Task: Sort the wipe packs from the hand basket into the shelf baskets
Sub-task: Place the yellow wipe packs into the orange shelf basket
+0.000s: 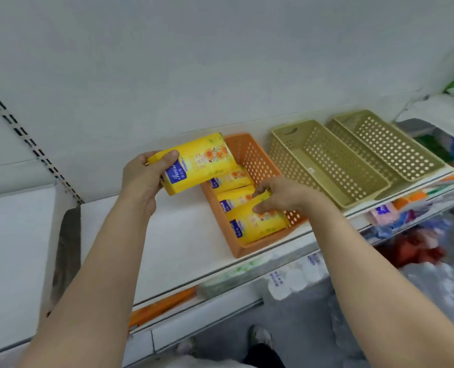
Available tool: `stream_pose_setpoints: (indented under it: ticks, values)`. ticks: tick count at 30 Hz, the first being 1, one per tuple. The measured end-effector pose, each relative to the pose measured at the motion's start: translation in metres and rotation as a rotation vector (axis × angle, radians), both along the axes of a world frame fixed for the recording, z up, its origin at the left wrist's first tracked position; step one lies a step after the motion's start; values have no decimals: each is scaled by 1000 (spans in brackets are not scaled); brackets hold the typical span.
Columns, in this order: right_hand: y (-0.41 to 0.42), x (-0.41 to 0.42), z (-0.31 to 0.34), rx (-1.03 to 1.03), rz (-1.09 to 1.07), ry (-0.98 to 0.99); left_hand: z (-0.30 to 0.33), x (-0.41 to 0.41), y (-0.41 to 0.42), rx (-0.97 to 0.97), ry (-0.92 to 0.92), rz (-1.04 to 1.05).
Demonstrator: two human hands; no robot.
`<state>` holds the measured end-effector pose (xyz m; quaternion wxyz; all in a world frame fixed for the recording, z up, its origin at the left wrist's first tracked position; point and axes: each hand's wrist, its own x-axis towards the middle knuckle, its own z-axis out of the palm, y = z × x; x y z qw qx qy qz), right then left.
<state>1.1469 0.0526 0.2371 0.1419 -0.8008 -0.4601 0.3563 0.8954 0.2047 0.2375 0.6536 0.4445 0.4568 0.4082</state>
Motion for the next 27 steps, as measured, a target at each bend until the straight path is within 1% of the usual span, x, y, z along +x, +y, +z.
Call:
stream_pose_setpoints:
  ticks: [2,4,5,7,10,12,13,14,16,19,20,21,22,23,25,26,27]
  values:
    - [6,2,-11,-56,87,-37,-4,6,-1,-8,12,45]
    - [11,3,-19,-60,142,-68,-8,12,-5,-14,27,98]
    - [12,3,-22,-66,199,-111,-10,15,-8,-19,33,127]
    - [15,1,-28,-82,374,-269,-13,24,-17,-32,38,184]
    - [18,-1,-35,-16,582,-446,-15,37,-31,-47,45,263]
    - [19,2,-35,24,660,-487,-16,44,-38,-42,56,312]
    - [19,6,-34,38,671,-469,-16,48,-42,-41,57,335]
    - [18,9,-31,62,649,-413,-16,51,-46,-44,57,355]
    - [19,14,-18,194,503,-250,-15,56,-55,-55,61,386]
    - [25,18,7,590,143,-149,-11,59,-63,-66,39,421]
    - [30,20,15,689,45,-78,-9,59,-64,-58,42,428]
    - [36,20,22,729,-19,26,-6,60,-64,-44,66,424]
    - [41,20,28,708,-45,146,-4,61,-65,-27,102,410]
    - [46,19,33,635,-42,277,-2,63,-64,-9,135,390]
    - [54,17,35,420,-15,518,0,68,-64,9,155,345]
    - [56,17,34,324,1,592,1,71,-64,13,155,327]
    - [58,18,31,270,2,639,1,74,-64,19,159,317]
